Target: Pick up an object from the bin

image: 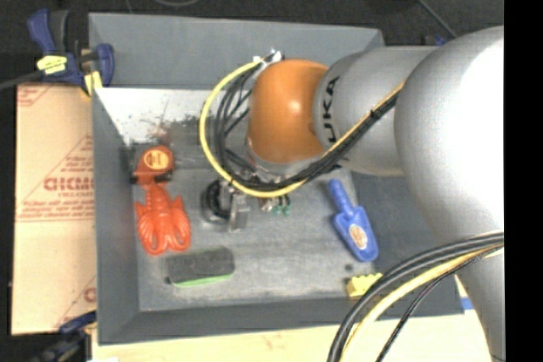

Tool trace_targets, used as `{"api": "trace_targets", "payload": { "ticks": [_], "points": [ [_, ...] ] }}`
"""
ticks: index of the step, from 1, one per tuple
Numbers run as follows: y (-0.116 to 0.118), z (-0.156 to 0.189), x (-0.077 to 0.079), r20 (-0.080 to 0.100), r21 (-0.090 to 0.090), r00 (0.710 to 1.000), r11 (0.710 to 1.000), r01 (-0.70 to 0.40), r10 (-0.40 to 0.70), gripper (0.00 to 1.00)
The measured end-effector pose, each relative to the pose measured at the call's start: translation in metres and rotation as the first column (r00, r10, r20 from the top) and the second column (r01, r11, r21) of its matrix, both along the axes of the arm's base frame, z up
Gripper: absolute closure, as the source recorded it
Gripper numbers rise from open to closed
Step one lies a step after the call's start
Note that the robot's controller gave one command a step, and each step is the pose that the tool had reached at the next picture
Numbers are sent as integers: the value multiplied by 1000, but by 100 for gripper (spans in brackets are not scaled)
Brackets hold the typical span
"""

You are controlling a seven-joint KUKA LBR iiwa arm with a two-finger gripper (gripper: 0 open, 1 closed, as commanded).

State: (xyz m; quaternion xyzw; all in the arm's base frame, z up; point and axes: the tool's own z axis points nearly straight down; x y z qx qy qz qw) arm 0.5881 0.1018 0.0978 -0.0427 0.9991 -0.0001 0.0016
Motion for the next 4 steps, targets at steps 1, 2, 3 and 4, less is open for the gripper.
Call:
{"api": "trace_targets", "payload": {
  "ticks": [1, 2, 3, 4],
  "points": [
    [0, 0, 0, 0, 0, 1000, 1000, 1, -1, 100],
    [0, 0, 0, 0, 1, 1000, 1000, 2, -2, 100],
    [0, 0, 0, 0, 1, 1000, 1000, 2, -2, 100],
    [0, 0, 0, 0, 1, 1000, 1000, 2, -2, 100]
  ]
}}
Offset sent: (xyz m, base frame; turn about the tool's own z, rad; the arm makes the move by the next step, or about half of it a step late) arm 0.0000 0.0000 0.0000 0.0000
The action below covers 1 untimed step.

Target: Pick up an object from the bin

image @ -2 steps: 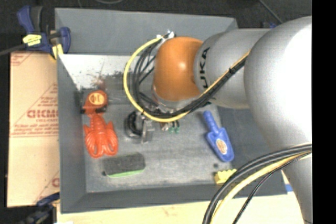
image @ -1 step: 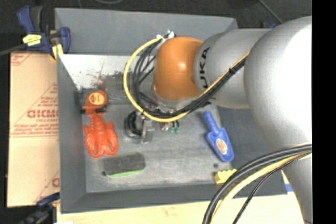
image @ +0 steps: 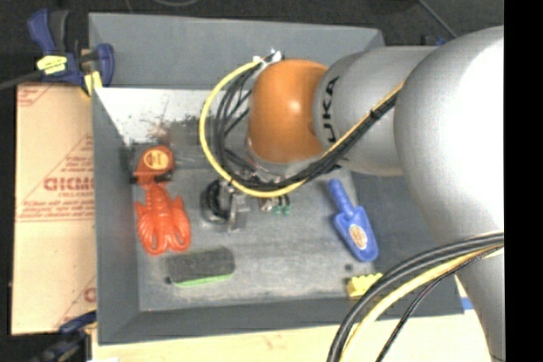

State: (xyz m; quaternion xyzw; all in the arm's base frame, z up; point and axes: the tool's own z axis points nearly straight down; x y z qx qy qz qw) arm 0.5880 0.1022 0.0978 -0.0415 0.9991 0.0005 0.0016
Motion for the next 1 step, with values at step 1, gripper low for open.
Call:
{"api": "trace_targets", "payload": {
  "ticks": [1],
  "points": [
    [0, 0, 0, 0, 0, 1000, 1000, 0, 0, 100]
  ]
}}
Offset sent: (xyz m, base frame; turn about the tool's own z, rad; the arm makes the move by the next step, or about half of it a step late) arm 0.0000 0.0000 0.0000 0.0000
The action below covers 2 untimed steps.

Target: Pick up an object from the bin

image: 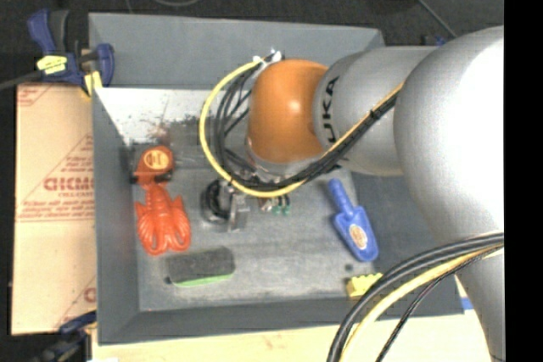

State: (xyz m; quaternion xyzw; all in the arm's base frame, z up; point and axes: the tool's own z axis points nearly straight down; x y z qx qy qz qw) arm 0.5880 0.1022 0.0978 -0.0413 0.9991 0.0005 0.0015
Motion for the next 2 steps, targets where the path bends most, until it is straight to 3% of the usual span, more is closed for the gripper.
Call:
{"api": "trace_targets", "payload": {
  "ticks": [2],
  "points": [
    [0, 0, 0, 0, 0, 1000, 1000, 1, -1, 100]
  ]
}}
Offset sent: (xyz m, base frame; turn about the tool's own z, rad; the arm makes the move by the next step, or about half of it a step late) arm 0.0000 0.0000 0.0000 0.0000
